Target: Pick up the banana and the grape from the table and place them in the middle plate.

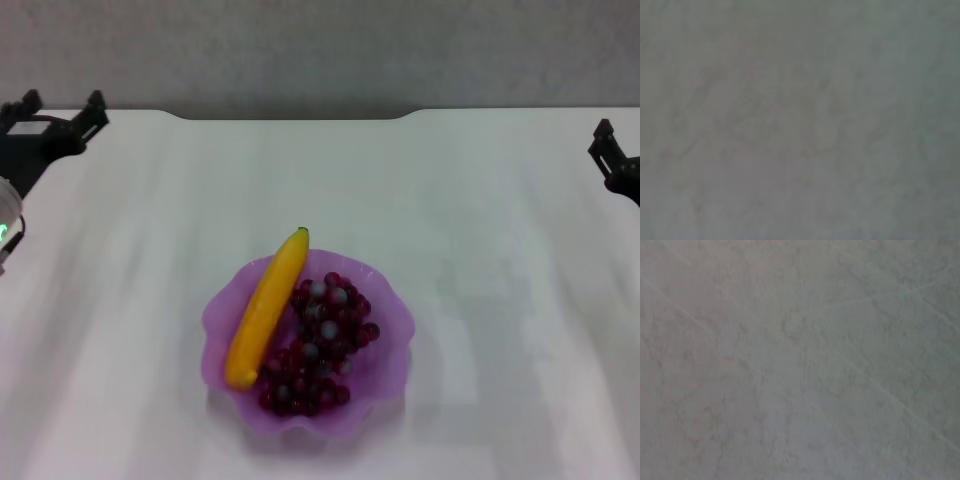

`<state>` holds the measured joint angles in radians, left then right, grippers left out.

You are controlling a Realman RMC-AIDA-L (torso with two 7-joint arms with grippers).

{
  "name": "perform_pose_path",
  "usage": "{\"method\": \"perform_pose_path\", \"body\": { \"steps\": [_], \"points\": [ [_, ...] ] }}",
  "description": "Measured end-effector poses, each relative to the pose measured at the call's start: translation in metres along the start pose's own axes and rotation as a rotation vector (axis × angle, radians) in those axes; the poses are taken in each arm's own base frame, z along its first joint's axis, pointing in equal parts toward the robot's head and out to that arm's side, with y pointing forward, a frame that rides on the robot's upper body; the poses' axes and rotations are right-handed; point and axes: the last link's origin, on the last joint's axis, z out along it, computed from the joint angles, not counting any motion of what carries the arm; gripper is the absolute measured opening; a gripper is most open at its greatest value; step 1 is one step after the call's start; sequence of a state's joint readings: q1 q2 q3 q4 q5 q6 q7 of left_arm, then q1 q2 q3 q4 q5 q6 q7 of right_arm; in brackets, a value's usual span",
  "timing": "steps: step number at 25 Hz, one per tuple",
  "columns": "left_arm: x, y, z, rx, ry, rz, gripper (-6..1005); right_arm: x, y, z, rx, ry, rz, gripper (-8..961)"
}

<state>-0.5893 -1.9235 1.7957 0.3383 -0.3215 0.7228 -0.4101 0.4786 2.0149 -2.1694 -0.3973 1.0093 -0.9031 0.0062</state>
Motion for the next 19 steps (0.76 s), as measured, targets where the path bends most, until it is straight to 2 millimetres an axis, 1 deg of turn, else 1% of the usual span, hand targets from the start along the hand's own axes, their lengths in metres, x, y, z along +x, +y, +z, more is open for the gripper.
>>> {"method": "perform_pose_path", "body": {
  "steps": [2,4,7,10,17,19],
  "points": [
    [-0.004,0.006,-0.005,-0.025,0.030,0.033,891,0.000,-0.001,0.000,0.002,0.000,-0.002,802],
    [-0.008,0.008,-0.009,-0.005,0.042,0.026,891,-0.001,0.000,0.002,0.000,-0.002,-0.004,802],
    [-0.014,0.005,-0.015,0.057,0.054,-0.019,891,-0.002,0.000,0.004,-0.002,-0.003,-0.016,802],
    [-0.019,0.002,-0.021,0.085,0.052,-0.011,891,-0.003,-0.002,0.005,0.001,-0.007,-0.030,802],
    [-0.023,0.006,-0.022,0.079,0.038,0.018,891,-0.011,-0.017,0.003,0.032,-0.071,-0.080,802],
    [-0.024,0.006,-0.022,0.081,0.037,0.020,891,-0.013,-0.018,0.004,0.032,-0.086,-0.090,802]
  ]
}}
